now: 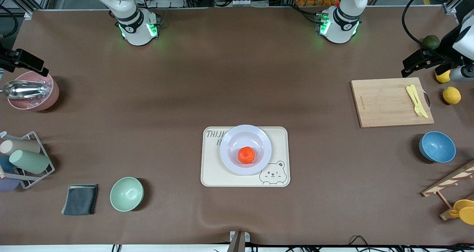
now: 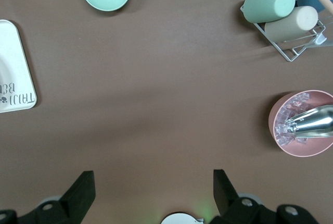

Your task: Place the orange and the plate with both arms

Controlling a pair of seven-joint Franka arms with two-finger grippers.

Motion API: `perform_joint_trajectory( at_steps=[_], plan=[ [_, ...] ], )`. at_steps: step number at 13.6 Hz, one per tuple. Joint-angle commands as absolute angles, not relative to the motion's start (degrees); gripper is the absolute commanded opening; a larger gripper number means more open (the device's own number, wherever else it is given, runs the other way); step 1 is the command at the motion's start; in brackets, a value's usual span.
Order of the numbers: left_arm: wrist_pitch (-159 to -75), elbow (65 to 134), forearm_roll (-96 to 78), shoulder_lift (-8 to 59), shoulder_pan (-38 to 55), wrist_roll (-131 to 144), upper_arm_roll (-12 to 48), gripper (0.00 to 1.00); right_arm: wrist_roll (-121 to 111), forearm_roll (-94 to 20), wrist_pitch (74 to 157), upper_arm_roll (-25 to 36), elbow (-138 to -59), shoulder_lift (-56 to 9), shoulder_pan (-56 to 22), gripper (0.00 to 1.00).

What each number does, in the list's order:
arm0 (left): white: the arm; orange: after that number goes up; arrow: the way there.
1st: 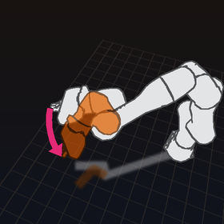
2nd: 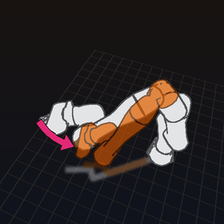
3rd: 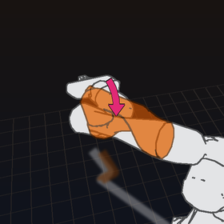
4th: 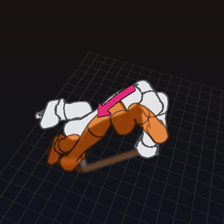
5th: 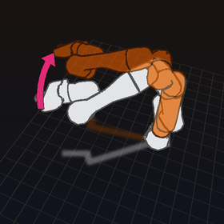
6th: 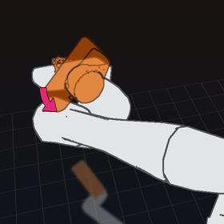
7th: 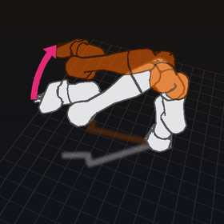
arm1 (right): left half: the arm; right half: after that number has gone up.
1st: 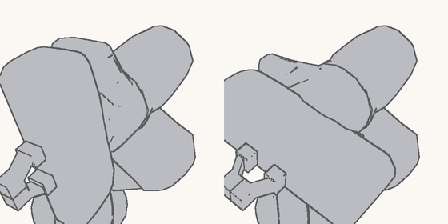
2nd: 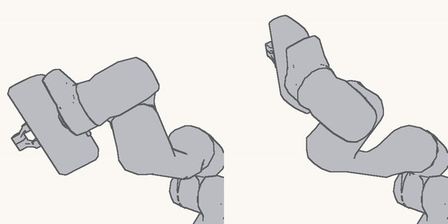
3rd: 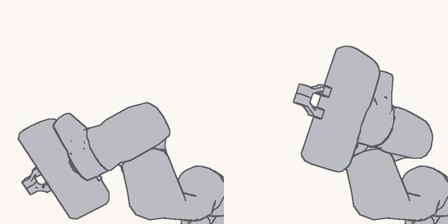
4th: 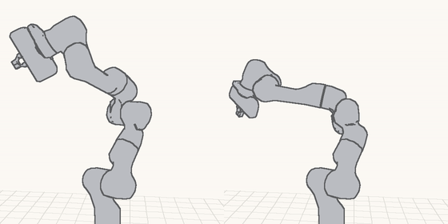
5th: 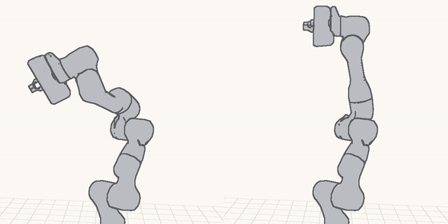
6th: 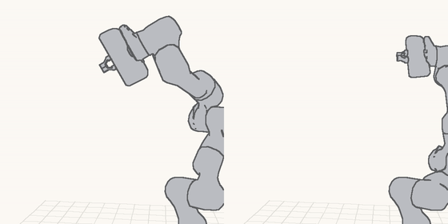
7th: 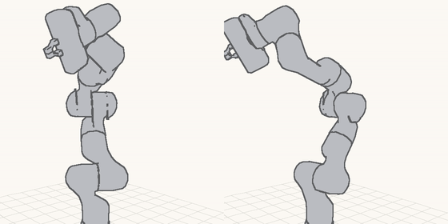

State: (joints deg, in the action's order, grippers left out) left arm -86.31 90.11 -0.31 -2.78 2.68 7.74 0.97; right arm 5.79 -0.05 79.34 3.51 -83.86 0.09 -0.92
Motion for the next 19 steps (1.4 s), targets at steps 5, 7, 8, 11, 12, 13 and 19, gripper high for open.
perform_joint_trajectory(
  at_steps=[5,7,8,11,12,13,19],
  plan=[
    [-85.1,88.5,1.0,-2.2,2.7,7.6,0.9,1.0,5.6,-0.9,80.4,2.0,-85.4,1.2,0.3,1.0],
    [-85.1,88.6,1.0,-2.2,2.7,7.6,0.9,1.0,5.6,-1.0,80.3,1.9,-85.4,1.1,0.4,1.0],
    [-85.1,88.5,1.0,-2.2,2.7,7.6,0.9,1.0,5.6,-1.0,80.3,1.8,-85.4,1.1,0.4,1.0],
    [-85.1,88.5,1.1,-2.2,2.7,7.6,0.9,1.0,5.6,-1.0,80.4,1.3,-85.4,1.1,0.2,1.0],
    [-85.0,88.5,1.0,-2.2,2.6,7.6,0.9,1.0,5.6,-1.1,80.6,1.2,-85.4,1.1,0.1,1.0],
    [-85.0,88.6,1.0,-2.5,2.7,7.6,0.9,1.0,5.6,-1.1,80.7,1.2,-85.4,1.1,-0.2,1.0],
    [-83.9,87.6,2.7,-2.6,2.8,7.6,1.0,1.0,5.6,-1.1,80.8,1.2,-85.3,1.1,-1.1,1.0]
  ],
)
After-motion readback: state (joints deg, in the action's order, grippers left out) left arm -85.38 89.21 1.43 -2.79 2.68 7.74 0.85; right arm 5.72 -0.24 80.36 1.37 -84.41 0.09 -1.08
